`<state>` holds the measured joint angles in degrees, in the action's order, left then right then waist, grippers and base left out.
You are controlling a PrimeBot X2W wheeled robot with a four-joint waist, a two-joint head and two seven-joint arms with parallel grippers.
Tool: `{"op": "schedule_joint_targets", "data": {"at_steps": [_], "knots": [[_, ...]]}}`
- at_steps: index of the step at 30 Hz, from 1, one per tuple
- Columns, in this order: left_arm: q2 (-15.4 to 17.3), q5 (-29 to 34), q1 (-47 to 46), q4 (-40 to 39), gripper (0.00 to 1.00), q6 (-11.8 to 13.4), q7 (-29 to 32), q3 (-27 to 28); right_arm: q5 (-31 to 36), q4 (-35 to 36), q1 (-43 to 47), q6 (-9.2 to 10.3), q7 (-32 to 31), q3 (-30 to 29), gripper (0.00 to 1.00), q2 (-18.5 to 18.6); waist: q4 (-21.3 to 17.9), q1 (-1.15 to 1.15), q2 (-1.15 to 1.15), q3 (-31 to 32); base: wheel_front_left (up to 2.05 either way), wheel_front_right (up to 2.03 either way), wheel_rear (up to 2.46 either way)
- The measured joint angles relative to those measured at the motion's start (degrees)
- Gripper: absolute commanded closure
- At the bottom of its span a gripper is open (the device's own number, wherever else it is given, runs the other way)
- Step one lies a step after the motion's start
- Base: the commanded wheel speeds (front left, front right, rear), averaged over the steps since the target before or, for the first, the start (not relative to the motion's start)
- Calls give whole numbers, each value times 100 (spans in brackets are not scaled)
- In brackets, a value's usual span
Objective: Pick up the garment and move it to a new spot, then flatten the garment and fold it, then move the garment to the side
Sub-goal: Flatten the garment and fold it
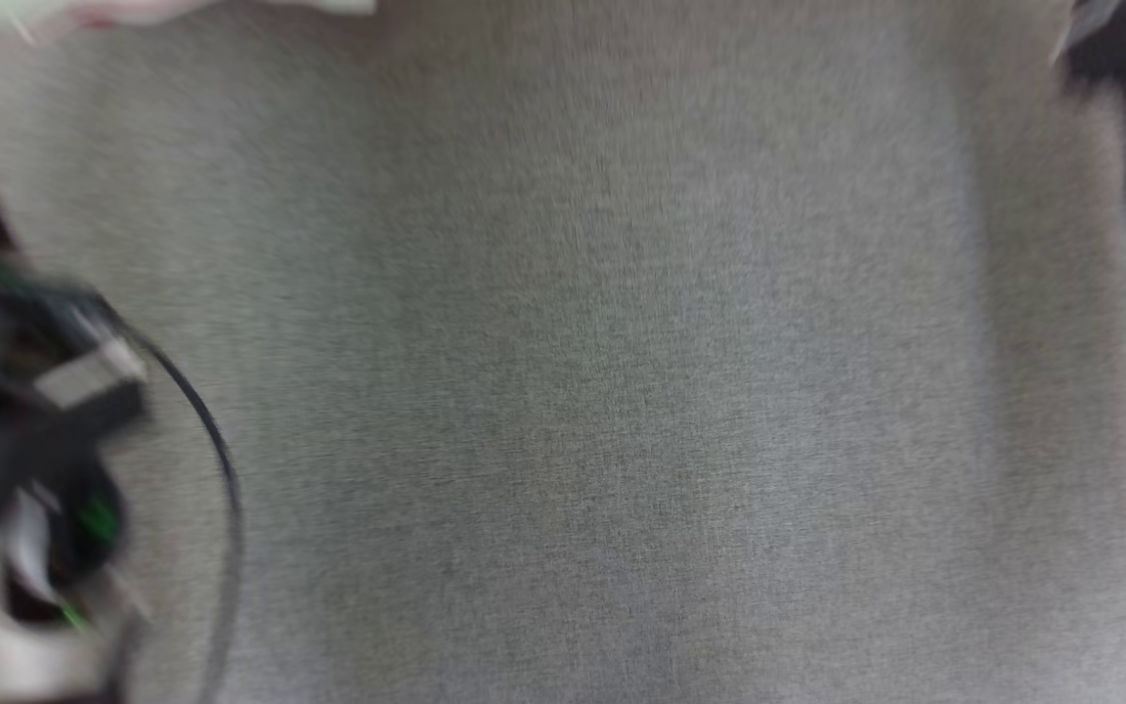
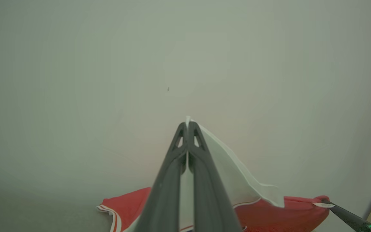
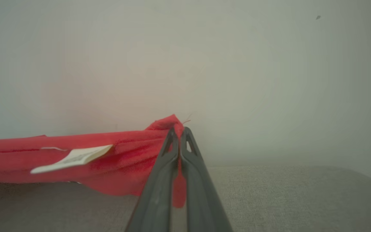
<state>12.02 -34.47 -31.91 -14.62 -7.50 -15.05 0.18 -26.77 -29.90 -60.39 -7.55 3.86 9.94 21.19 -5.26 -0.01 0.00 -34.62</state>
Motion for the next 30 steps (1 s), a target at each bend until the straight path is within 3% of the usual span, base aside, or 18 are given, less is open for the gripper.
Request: {"op": "schedule_joint_targets", "data": {"at_steps": [6, 14, 19, 24, 30], "knots": [[-436, 45, 1372, 276, 100, 0, 0, -113, 160, 179, 1400, 0, -721, -49, 100, 38, 118, -1, -1, 671, 0, 0, 0], [-537, -101, 2530, 737, 100, 0, 0, -413, 494, 492, 2548, 0, -1400, -272, 100, -100, 229, -2, -2, 1443, 0, 0, 0], [-447, -360, 3019, 1182, 100, 0, 0, -725, 684, 731, 3282, 0, -2072, -525, 100, -196, 333, -1, -2, 1920, 0, 0, 0], [-151, -802, 3343, 1612, 100, 0, 142, -1100, 782, 1258, 4022, 0, -2783, -719, 100, -389, 459, -1, -2, 2288, 0, 0, 0], [146, -1477, 3702, 1746, 100, 0, 749, -1291, 896, 1903, 4643, 0, -3229, -991, 100, -621, 588, -1, -2, 2557, 0, 0, 0]]}}
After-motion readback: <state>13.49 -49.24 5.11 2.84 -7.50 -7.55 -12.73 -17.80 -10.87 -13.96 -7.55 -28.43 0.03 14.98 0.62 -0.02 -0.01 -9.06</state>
